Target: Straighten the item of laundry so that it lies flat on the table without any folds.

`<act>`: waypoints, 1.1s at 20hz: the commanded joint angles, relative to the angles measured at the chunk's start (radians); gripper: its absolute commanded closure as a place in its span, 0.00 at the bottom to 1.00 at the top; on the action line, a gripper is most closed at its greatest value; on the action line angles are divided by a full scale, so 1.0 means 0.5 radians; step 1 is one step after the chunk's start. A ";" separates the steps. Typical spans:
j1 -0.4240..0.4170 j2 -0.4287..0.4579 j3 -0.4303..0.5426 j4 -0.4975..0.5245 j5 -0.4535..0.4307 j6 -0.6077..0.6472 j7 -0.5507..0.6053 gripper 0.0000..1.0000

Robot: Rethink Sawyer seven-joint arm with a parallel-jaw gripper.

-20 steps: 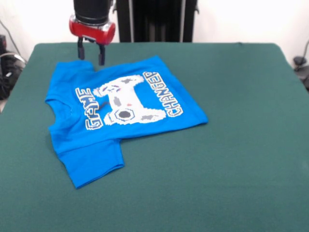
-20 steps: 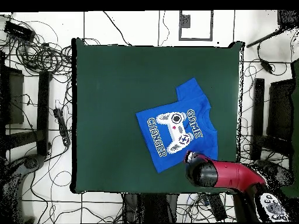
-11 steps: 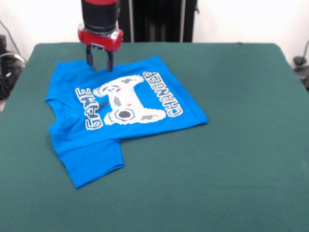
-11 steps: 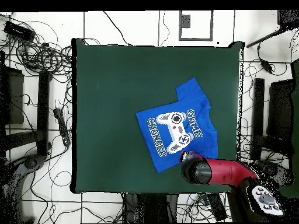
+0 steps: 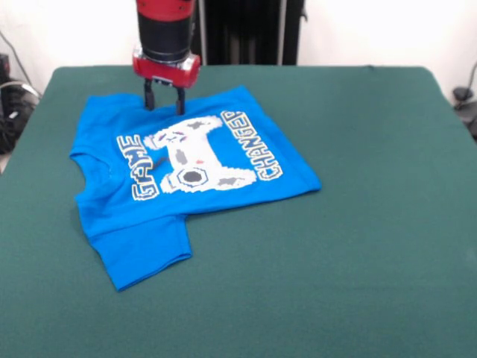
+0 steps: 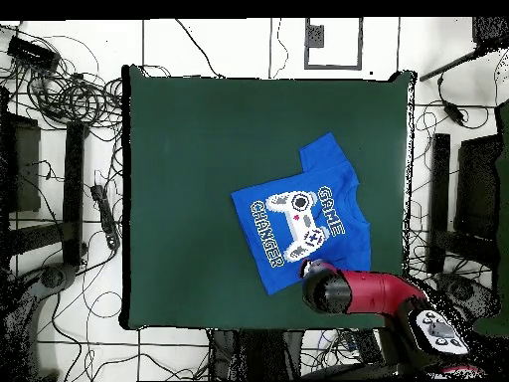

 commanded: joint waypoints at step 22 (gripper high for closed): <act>-0.303 -0.110 0.160 0.112 -0.233 -0.072 -0.115 0.00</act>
